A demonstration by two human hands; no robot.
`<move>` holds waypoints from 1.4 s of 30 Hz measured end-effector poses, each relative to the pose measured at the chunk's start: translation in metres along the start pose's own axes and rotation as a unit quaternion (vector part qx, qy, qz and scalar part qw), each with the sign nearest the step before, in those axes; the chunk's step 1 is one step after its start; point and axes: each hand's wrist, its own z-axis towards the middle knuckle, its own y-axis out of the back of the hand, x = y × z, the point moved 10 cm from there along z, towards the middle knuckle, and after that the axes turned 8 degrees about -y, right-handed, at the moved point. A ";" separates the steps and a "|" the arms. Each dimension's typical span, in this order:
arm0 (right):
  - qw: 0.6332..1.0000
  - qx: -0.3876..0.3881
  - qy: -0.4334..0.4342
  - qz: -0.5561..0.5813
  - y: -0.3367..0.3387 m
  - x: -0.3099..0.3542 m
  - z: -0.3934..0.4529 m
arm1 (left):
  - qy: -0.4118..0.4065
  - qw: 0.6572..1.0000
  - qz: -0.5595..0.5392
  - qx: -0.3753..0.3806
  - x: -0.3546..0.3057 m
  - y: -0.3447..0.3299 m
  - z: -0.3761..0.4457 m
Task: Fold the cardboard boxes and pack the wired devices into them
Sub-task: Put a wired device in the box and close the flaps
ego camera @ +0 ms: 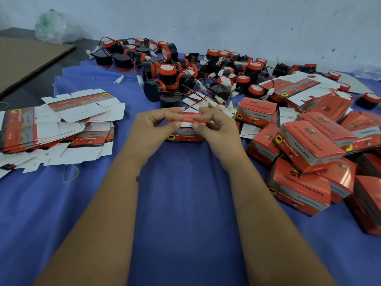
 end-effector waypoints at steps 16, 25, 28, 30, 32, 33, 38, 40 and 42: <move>0.996 -0.034 -0.049 0.065 0.006 -0.007 0.002 | -0.018 0.998 0.051 0.014 -0.006 -0.003 -0.001; 0.999 -0.023 -0.041 0.026 0.004 -0.006 0.001 | 0.008 0.999 -0.034 -0.030 0.001 0.002 -0.002; 0.999 -0.020 -0.040 0.022 0.004 -0.006 0.001 | 0.012 0.998 -0.048 -0.037 0.005 0.002 -0.002; 0.999 -0.018 -0.041 0.019 0.004 -0.006 0.001 | 0.012 0.998 -0.046 -0.033 0.006 0.002 -0.002; 0.999 -0.022 -0.040 0.022 0.004 -0.006 0.001 | 0.009 0.999 -0.038 -0.024 0.006 0.002 -0.002; 0.999 -0.026 -0.041 0.026 0.005 -0.007 0.001 | 0.010 0.999 -0.036 -0.018 0.006 0.001 -0.002; 0.998 -0.035 -0.045 0.020 0.007 -0.008 0.003 | 0.013 0.999 -0.021 0.026 0.004 -0.004 -0.004; 0.998 -0.037 -0.049 0.029 0.008 -0.009 0.003 | 0.000 1.000 0.001 0.029 0.001 -0.005 -0.005; 0.996 -0.041 -0.056 0.051 0.009 -0.009 0.004 | -0.004 1.000 0.011 0.026 -0.001 -0.004 -0.005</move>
